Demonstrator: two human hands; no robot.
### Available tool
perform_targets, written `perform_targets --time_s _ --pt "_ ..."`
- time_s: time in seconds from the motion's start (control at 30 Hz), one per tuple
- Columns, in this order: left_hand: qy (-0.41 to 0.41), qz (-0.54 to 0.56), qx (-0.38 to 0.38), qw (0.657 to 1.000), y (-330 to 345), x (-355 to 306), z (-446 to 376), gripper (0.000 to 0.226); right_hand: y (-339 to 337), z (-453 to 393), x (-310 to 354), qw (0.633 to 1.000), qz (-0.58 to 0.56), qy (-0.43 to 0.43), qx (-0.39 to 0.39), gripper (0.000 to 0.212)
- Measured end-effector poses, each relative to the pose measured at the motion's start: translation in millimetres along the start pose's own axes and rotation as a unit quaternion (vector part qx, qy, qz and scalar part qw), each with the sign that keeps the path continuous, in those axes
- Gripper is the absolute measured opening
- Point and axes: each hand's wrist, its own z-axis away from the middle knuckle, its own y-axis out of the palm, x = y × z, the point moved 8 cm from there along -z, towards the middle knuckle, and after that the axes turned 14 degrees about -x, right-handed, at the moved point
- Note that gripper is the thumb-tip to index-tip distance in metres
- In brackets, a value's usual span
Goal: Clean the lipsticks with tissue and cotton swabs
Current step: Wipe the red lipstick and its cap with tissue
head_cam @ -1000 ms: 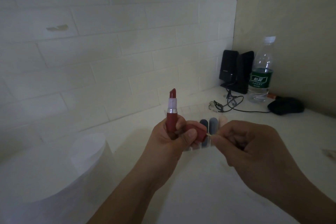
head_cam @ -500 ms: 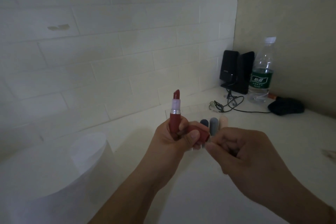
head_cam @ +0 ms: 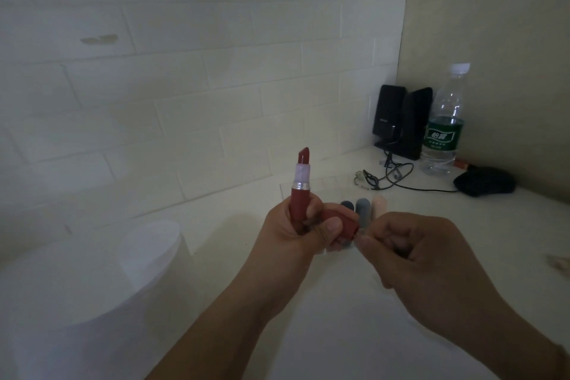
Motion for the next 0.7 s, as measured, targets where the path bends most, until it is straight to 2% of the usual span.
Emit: perform_targets --time_s 0.1,0.23,0.33,0.47,0.57,0.6,0.67,0.7 --pt "0.003 -0.004 0.000 1.000 -2 -1 -1 0.022 3 2 1 0.998 -0.043 0.006 0.038 0.021" --pt "0.014 -0.028 0.001 1.000 0 -2 -1 0.019 -8 -5 -17 0.995 -0.093 0.041 0.015 0.017" --pt "0.023 -0.050 -0.009 0.998 -4 -4 -3 0.021 -11 -6 -23 0.990 -0.123 0.060 0.035 0.013" --pt "0.004 0.001 -0.041 0.999 -15 -3 -7 0.021 -19 -10 -35 0.977 -0.173 0.109 0.062 0.013" --pt "-0.038 0.084 -0.054 0.994 -16 2 -6 0.025 -21 -10 -40 0.973 -0.166 0.110 0.113 0.057" --pt "-0.047 0.101 -0.055 0.992 -15 3 -5 0.026 -22 -10 -42 0.974 -0.159 0.110 0.117 0.064" --pt "-0.059 0.104 -0.061 0.991 -14 4 -5 0.025 -24 -10 -44 0.976 -0.135 0.102 0.138 0.058" --pt "-0.061 0.103 -0.062 0.991 -13 5 -4 0.022 -25 -11 -44 0.980 -0.108 0.091 0.137 0.042"
